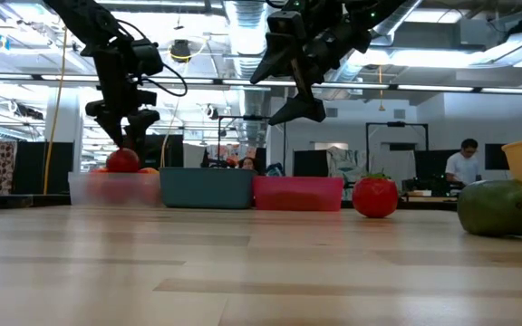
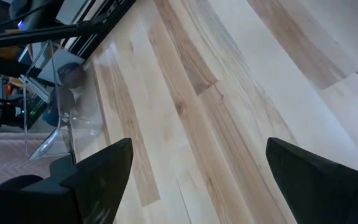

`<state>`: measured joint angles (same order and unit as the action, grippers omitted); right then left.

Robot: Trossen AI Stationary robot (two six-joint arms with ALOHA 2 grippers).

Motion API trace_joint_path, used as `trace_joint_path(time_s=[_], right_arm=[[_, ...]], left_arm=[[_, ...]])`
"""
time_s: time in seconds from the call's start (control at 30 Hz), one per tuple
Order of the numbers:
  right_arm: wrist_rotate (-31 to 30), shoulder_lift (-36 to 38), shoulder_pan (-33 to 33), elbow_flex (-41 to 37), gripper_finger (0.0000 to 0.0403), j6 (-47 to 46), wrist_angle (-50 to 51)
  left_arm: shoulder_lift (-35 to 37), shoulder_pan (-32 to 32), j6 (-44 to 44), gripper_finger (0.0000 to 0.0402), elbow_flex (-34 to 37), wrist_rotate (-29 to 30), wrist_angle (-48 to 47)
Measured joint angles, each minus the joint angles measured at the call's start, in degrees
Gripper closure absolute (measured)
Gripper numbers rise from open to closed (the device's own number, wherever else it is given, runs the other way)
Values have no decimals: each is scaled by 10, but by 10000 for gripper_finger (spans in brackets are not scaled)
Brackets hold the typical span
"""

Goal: Sort produce into baskets
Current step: Put the red tomato into the top transparent bin

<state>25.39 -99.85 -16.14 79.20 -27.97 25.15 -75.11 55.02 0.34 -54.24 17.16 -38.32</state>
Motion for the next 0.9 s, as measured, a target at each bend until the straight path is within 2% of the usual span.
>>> trace_joint_path(time_s=[0.4, 0.53, 0.6, 0.77, 0.9], right_arm=[[0, 0, -1, 0, 7, 2, 7], [-12, 13, -4, 0, 7, 18, 50], [-58, 23, -3, 0, 7, 28, 94], [-219, 58, 4, 0, 7, 32, 200], [-298, 72, 7, 0, 7, 32, 266]], left_arm=[[0, 0, -1, 72, 0, 0, 0], [0, 0, 5, 72, 0, 0, 0], [0, 0, 1, 72, 0, -1, 1], [0, 0, -4, 72, 0, -4, 20], [1, 0, -6, 72, 0, -18, 38]])
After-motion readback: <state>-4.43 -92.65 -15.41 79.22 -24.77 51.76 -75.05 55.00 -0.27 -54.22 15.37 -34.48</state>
